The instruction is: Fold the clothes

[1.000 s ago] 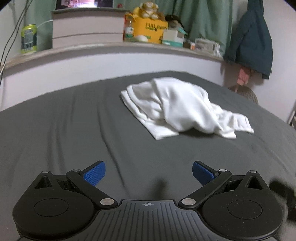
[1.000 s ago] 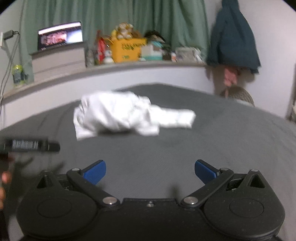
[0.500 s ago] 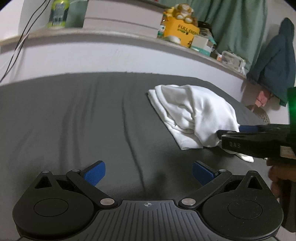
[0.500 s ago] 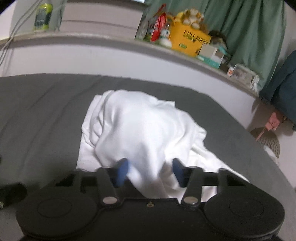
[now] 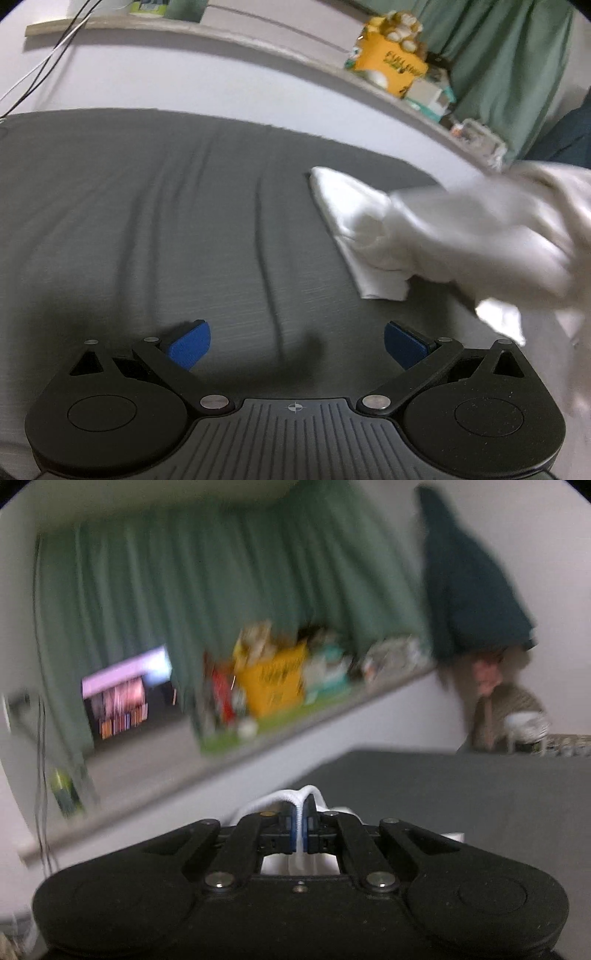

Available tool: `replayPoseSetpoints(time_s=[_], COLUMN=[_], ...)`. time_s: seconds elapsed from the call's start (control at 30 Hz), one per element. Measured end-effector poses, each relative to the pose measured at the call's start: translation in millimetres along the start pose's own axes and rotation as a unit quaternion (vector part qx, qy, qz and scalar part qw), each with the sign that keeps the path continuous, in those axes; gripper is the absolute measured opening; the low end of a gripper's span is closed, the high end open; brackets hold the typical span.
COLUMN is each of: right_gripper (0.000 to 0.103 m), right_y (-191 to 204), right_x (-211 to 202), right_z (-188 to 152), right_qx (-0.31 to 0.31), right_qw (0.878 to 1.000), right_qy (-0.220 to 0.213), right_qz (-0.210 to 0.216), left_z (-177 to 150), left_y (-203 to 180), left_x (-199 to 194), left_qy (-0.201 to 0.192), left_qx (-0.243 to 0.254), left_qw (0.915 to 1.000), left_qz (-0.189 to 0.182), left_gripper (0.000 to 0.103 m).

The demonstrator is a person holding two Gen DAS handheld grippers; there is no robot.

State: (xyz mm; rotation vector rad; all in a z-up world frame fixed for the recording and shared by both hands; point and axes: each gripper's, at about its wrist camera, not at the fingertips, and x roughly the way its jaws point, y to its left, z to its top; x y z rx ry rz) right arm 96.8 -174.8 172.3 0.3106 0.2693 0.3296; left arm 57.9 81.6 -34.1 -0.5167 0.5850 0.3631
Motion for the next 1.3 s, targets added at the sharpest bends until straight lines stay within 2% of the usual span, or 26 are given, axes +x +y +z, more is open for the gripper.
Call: replayPoseSetpoints(time_s=[0.1, 0.17, 0.23, 0.3, 0.37, 0.4, 0.43, 0.53, 0.63, 0.77, 0.8, 0.83, 0.87, 0.93, 1.03, 1.17, 1.23, 1.3], right_gripper=[0.003, 0.004, 0.004, 0.004, 0.005, 0.007, 0.008, 0.026, 0.030, 0.038, 0.042, 0.052, 0.058, 0.060, 0.072, 0.071, 0.071, 0.070], right_y=[-42.7, -72.2, -102.7, -132.6, -153.6, -157.2, -157.8, -142.6, -122.7, -107.7, -103.8, -98.8, -93.5, -85.9, -87.5, -95.7, -100.7, -99.5], right_x=[-70.0, -108.5, -127.1, -127.5, -124.9, -125.7, -127.0, -124.1, -110.8, -77.5, -73.2, -72.2, -71.5, -66.8, -54.5, -44.8, -43.0, -39.8], right_z=[1.9, -12.7, -31.9, -52.2, -72.3, -78.5, -82.6, -80.5, -66.6, -60.0, -57.9, -55.1, -51.2, -42.7, -37.4, -75.4, -99.4, -113.5], right_qx=[0.034, 0.036, 0.039, 0.055, 0.061, 0.058, 0.052, -0.002, -0.060, -0.107, -0.116, -0.124, -0.128, -0.130, -0.125, -0.155, -0.187, -0.243], right_qw=[0.998, 0.995, 0.987, 0.974, 0.961, 0.959, 0.959, 0.963, 0.969, 0.971, 0.972, 0.973, 0.974, 0.978, 0.982, 0.976, 0.965, 0.949], right_qy=[-0.037, -0.032, 0.004, 0.066, 0.115, 0.122, 0.121, 0.102, 0.097, 0.126, 0.119, 0.109, 0.096, 0.072, 0.083, 0.132, 0.164, 0.182], right_qz=[-0.034, -0.089, -0.158, -0.212, -0.246, -0.251, -0.252, -0.250, -0.221, -0.171, -0.164, -0.160, -0.159, -0.149, -0.114, -0.084, -0.080, -0.087], left_z=[-1.2, -3.4, -6.6, -13.7, -18.5, -19.8, -21.2, -23.7, -25.6, -28.2, -28.8, -29.5, -30.1, -32.1, -38.3, -40.9, -41.4, -41.7], left_y=[-9.1, -16.2, -23.0, -30.7, -39.3, -42.6, -45.9, -49.6, -51.3, -53.5, -54.1, -54.6, -55.8, -62.0, -64.1, -64.0, -63.1, -62.2], left_x=[-2.5, -0.9, 2.0, 5.9, 12.8, 14.1, 15.3, 17.9, 20.0, 22.9, 23.6, 24.4, 25.2, 25.8, 19.1, 11.9, 10.9, 9.9], left_qy=[-0.008, 0.005, 0.026, 0.048, 0.062, 0.059, 0.055, 0.052, 0.052, 0.052, 0.051, 0.052, 0.052, 0.046, 0.040, 0.049, 0.051, 0.052], left_qx=[0.014, 0.030, 0.044, 0.048, 0.060, 0.069, 0.078, 0.085, 0.085, 0.085, 0.085, 0.088, 0.100, 0.134, 0.180, 0.201, 0.201, 0.200], left_qw=[0.9996, 0.9977, 0.9933, 0.9888, 0.9869, 0.9874, 0.9878, 0.9884, 0.9889, 0.9895, 0.9897, 0.9896, 0.9887, 0.9859, 0.9809, 0.9756, 0.9753, 0.9750], left_qz=[-0.024, -0.061, -0.104, -0.133, -0.136, -0.130, -0.123, -0.115, -0.110, -0.105, -0.103, -0.102, -0.100, -0.089, -0.063, -0.073, -0.077, -0.081], left_gripper=[0.103, 0.103, 0.103, 0.103, 0.103, 0.103, 0.103, 0.103, 0.103, 0.103, 0.103, 0.103, 0.103, 0.103, 0.103, 0.103, 0.103, 0.103])
